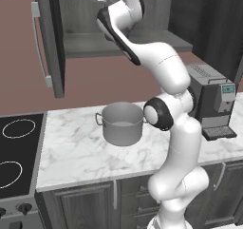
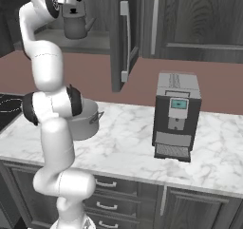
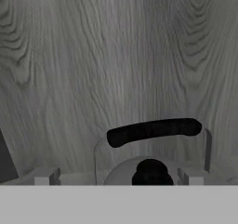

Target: Pick the kettle from the cabinet and place it on a stove burner. Then pick the pot from the counter and place it on another stove burner. Finally, turn both burners on.

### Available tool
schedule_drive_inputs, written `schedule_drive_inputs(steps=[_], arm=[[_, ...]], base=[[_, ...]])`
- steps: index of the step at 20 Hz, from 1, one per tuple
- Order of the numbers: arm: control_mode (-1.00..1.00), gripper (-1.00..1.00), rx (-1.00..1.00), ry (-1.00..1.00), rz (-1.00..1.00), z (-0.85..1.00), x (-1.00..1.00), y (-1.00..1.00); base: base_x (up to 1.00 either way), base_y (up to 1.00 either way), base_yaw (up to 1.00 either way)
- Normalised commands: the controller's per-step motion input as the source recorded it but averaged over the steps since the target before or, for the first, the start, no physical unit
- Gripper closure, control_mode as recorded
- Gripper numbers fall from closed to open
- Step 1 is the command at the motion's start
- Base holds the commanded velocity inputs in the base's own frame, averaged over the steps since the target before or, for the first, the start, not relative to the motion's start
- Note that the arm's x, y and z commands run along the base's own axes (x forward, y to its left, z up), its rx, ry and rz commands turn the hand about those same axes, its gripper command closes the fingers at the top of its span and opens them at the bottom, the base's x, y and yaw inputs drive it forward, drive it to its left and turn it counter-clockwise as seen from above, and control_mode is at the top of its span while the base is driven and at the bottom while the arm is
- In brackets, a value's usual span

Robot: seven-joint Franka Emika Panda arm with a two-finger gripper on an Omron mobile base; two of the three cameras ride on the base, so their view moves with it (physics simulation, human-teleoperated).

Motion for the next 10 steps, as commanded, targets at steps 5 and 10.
schedule_drive_inputs(steps=[5, 10], arm=[[-1.00, -1.00, 0.00, 0.00, 0.00, 0.00, 0.17, 0.01], [-1.00, -1.00, 0.00, 0.00, 0.00, 0.00, 0.17, 0.00]], base=[[0.00, 0.00, 0.00], [0.00, 0.00, 0.00]])
